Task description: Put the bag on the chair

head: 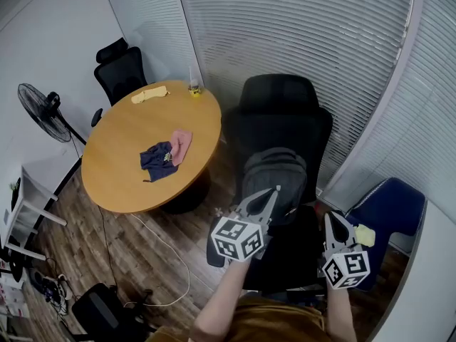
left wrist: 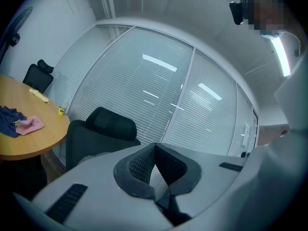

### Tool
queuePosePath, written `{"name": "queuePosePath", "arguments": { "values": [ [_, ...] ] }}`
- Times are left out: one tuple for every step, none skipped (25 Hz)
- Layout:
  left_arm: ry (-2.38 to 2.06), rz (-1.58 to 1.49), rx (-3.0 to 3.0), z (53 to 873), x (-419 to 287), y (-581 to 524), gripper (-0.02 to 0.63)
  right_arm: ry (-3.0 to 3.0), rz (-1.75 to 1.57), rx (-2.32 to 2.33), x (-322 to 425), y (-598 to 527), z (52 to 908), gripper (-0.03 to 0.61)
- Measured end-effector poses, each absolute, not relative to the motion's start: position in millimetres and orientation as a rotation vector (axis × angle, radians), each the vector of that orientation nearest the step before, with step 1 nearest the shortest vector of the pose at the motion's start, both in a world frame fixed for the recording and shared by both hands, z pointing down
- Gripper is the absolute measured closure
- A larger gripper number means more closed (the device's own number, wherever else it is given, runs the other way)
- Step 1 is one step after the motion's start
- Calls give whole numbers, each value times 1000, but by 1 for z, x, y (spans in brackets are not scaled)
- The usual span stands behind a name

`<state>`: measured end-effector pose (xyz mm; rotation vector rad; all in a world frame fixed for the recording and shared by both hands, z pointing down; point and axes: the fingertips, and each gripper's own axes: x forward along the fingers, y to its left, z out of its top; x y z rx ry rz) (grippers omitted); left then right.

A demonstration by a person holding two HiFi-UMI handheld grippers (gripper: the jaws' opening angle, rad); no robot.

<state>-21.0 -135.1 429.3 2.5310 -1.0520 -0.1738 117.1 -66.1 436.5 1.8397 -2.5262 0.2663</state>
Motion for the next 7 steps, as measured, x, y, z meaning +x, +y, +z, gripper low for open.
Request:
{"name": "queuePosePath", "arguments": {
  "values": [
    [-1053, -173, 2530, 430, -21, -135, 591, -2524, 271, 1840, 117, -66, 438, 568],
    [-1053, -171, 2529, 431, -21, -135, 591, -2523, 274, 1840, 117, -66, 439, 568],
    [-1054, -171, 2527, 432, -22, -136, 591, -2523, 276, 1841, 118, -67, 440, 568],
    [-1055, -172, 2525, 433, -22, -137, 591, -2522, 276, 1842, 118, -67, 441, 568],
    [-1057, -174, 2524, 433, -23, -138, 591, -2522, 277, 1843, 118, -68, 441, 568],
    [-1059, -176, 2522, 434, -24, -139, 591, -2523, 278, 1845, 118, -69, 442, 568],
    [-1061, -179, 2521, 434, -25, -140, 591, -2523, 279, 1846, 118, -71, 442, 567]
  ]
}}
